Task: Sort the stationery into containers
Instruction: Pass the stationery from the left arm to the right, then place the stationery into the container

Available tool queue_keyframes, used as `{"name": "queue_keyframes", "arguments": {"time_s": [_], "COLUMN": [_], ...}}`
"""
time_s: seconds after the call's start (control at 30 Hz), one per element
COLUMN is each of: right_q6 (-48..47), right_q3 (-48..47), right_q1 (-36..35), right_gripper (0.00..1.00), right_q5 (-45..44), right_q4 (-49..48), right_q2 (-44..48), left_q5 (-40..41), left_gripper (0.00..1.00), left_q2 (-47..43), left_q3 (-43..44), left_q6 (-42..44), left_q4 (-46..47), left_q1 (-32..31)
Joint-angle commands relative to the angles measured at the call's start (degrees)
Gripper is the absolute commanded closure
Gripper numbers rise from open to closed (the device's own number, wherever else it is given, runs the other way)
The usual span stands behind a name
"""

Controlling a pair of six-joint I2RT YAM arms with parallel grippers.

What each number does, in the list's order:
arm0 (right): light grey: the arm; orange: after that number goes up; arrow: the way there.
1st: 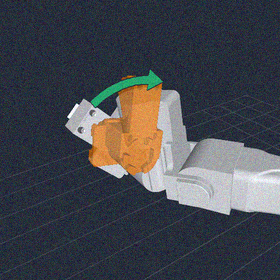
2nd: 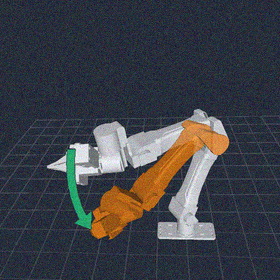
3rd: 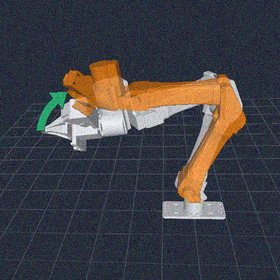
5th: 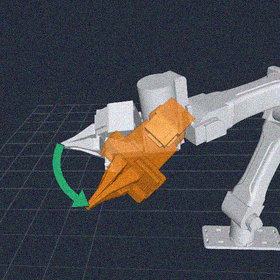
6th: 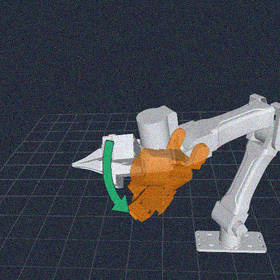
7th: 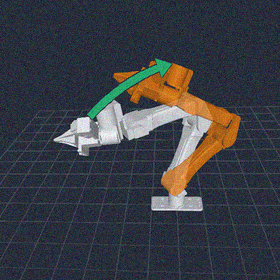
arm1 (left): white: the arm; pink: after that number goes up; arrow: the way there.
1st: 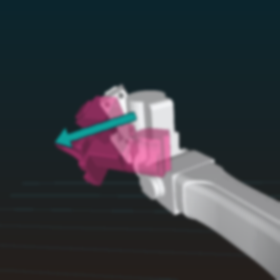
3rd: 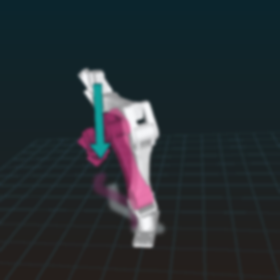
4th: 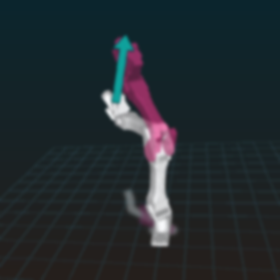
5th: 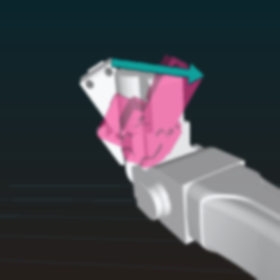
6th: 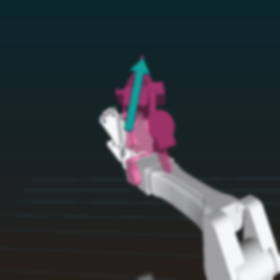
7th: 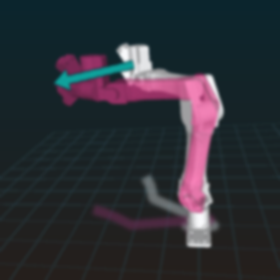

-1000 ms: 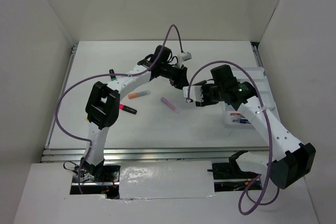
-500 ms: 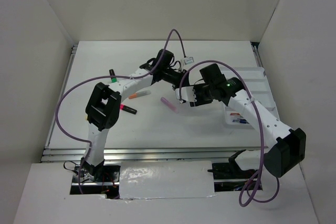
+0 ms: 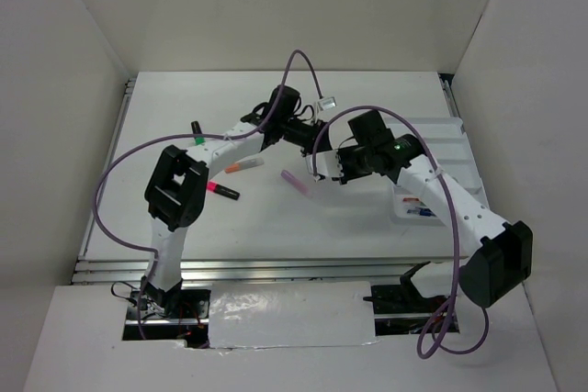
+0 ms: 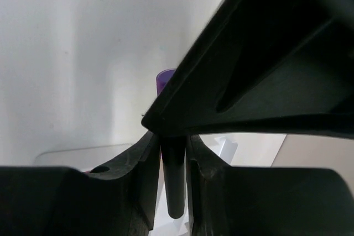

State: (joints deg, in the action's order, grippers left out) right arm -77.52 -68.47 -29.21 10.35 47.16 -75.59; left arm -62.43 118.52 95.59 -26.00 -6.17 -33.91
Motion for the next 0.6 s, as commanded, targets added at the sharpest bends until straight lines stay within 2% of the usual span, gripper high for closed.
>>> {"name": "queue_keyframes", "arguments": {"time_s": [0.0, 0.1, 0.13, 0.27, 0.4, 0.57], "right_q6": [-1.75, -6.31, -7.55, -14.93, -17.84, -16.97], "right_q3": [-1.76, -1.58, -1.58, -4.12, -10.87, -17.56], "right_q1": [2.66, 8.37, 12.21, 22.69, 31.3, 35.53], "right_gripper": [0.94, 0.97, 0.97, 0.98, 0.98, 0.98], "right_q5": [-1.03, -2.96, -3.58, -9.89, -14.3, -18.52], "right_q4": [0.92, 1.79, 1.8, 3.38, 4.96, 7.4], "right_q2": [0.01, 0.09, 0.01, -4.89, -11.58, -21.15], "left_q5": [-0.07, 5.91, 7.05, 8.56, 8.21, 7.68], "left_gripper": [0.32, 0.08, 0.01, 0.01, 0.01, 0.01], "left_q2": [-5.14, -4.79, -4.61, -4.09, -4.09, -3.39], "left_q3": [0.21, 2.05, 2.32, 2.41, 1.62, 2.32], "left_q6": [0.85, 4.37, 4.9, 6.48, 6.84, 7.01], "left_q4": [1.1, -3.74, -4.63, -6.04, -5.78, -6.04], "left_q1": [0.51, 1.92, 2.27, 3.76, 3.59, 3.59]}}
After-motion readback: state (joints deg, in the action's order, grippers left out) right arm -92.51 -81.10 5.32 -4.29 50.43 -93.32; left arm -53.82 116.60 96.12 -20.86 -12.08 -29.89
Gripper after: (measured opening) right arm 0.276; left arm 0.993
